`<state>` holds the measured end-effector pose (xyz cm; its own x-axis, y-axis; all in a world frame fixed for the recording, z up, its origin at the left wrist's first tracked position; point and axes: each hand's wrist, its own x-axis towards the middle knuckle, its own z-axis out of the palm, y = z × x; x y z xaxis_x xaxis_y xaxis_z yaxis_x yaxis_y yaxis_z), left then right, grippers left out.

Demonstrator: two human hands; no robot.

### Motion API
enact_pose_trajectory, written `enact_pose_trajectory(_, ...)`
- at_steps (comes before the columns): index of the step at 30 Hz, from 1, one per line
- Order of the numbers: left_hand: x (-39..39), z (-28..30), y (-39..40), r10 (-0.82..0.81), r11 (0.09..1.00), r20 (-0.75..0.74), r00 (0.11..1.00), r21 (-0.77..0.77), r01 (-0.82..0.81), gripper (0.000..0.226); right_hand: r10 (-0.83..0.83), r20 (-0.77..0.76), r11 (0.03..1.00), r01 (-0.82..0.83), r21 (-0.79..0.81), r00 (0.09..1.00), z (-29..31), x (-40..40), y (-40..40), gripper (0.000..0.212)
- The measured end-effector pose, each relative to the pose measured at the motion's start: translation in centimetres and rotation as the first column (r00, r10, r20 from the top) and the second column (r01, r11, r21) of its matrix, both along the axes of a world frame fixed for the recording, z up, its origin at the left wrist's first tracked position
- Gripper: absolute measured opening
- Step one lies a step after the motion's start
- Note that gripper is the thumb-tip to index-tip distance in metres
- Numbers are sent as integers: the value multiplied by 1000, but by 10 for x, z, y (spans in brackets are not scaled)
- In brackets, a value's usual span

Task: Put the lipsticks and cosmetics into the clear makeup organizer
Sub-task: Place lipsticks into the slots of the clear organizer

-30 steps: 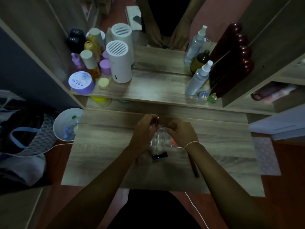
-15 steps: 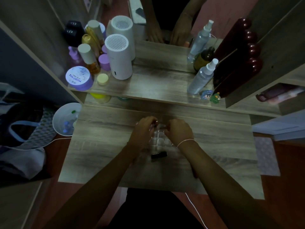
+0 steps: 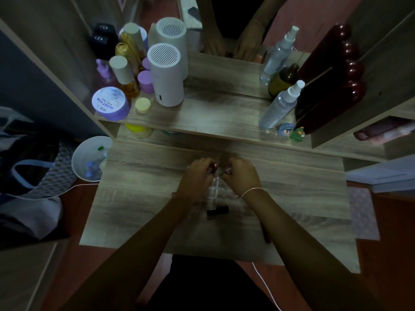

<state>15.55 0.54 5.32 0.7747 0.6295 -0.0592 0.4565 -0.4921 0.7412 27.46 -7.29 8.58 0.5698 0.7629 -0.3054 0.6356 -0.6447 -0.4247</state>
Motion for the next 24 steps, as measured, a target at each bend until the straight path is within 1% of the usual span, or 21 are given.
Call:
enact_pose_trajectory(3,-1,0,-1,-14,1000,-12,1000,-2,14,23,15,-1,1000,-15,12,1000,-1,-1,-1,14)
enact_pose_trajectory(7,-2,1,-2,-14,1000,10,1000,5,14,22,23,1,999,-23,35,1000,-1,-1,-4,22)
enact_pose_trajectory(16,-6,-1,-3,-19,1000,45,999,-9,19,28,8,21,997,-9,75,1000,-3,-1,-12,18)
enact_pose_trajectory(19,-8,-2,-3,-7,1000,76,997,-13,8,34,0,22,993,-3,115,1000,0,-3,-14,18)
enact_pose_trajectory(24,-17,-3,-4,-22,1000,103,994,-11,23,59,-64,3,983,63,170,998,17,-1,-26,28)
